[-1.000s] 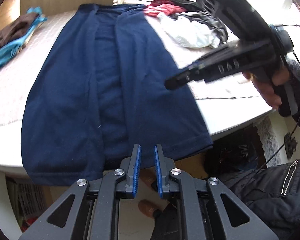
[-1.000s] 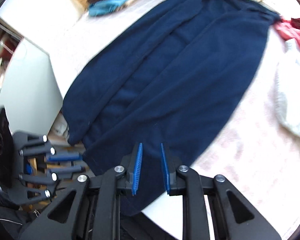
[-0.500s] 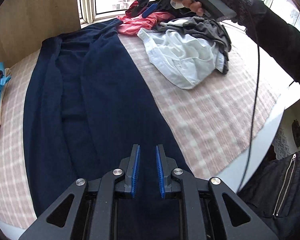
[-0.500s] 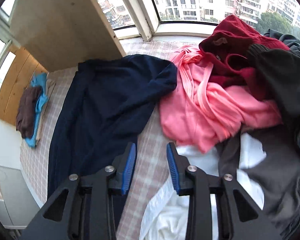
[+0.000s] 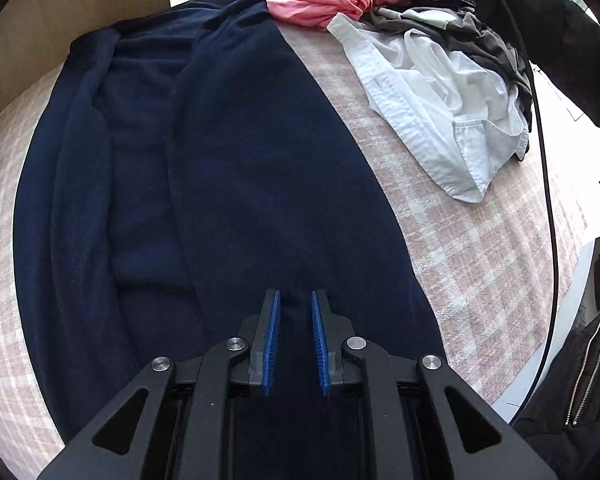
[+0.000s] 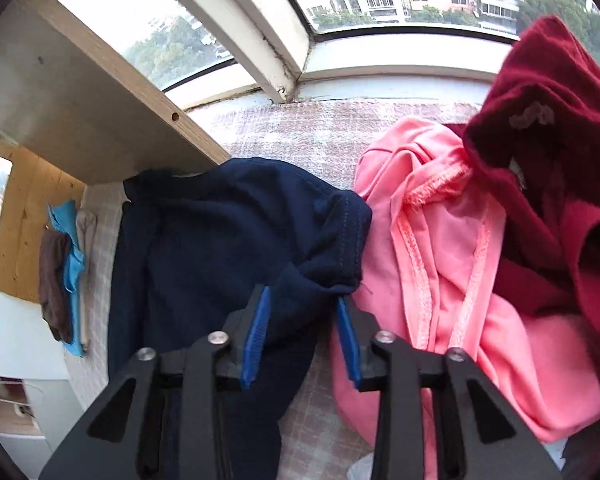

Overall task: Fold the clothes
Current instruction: 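Grasp a navy garment in the pile with the left gripper while the right gripper grasps beside it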

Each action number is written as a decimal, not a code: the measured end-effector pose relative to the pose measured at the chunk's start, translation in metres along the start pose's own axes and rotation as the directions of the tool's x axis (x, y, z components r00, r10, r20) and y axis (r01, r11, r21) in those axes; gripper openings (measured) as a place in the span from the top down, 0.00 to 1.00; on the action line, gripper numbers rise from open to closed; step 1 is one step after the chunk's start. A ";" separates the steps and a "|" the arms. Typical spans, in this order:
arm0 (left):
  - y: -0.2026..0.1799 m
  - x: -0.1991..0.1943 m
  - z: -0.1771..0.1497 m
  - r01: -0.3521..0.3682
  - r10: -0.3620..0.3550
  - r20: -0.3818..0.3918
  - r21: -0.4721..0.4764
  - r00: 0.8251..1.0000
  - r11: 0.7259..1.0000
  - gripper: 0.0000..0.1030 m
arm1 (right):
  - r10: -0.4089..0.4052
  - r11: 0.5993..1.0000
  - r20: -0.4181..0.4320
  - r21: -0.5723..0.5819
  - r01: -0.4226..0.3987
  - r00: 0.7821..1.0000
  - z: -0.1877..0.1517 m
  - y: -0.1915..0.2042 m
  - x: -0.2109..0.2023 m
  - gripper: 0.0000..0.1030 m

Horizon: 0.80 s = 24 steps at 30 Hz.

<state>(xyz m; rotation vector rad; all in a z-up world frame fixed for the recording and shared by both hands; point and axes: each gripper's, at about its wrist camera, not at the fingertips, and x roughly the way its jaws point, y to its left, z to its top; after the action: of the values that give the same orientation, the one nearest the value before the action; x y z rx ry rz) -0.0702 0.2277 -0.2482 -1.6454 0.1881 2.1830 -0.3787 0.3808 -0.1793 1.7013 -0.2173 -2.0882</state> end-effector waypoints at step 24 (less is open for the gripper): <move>0.041 -0.024 0.133 -0.063 0.037 0.145 0.175 0.989 0.983 0.65 | 0.031 0.995 0.088 -0.100 -0.022 0.996 0.021 -0.009 -0.031 0.68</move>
<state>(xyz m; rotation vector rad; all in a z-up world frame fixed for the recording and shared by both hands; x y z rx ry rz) -0.1990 0.2302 -0.1912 -1.3974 0.3778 2.2375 -0.3964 0.3984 -0.1502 1.5414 -0.1592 -2.1214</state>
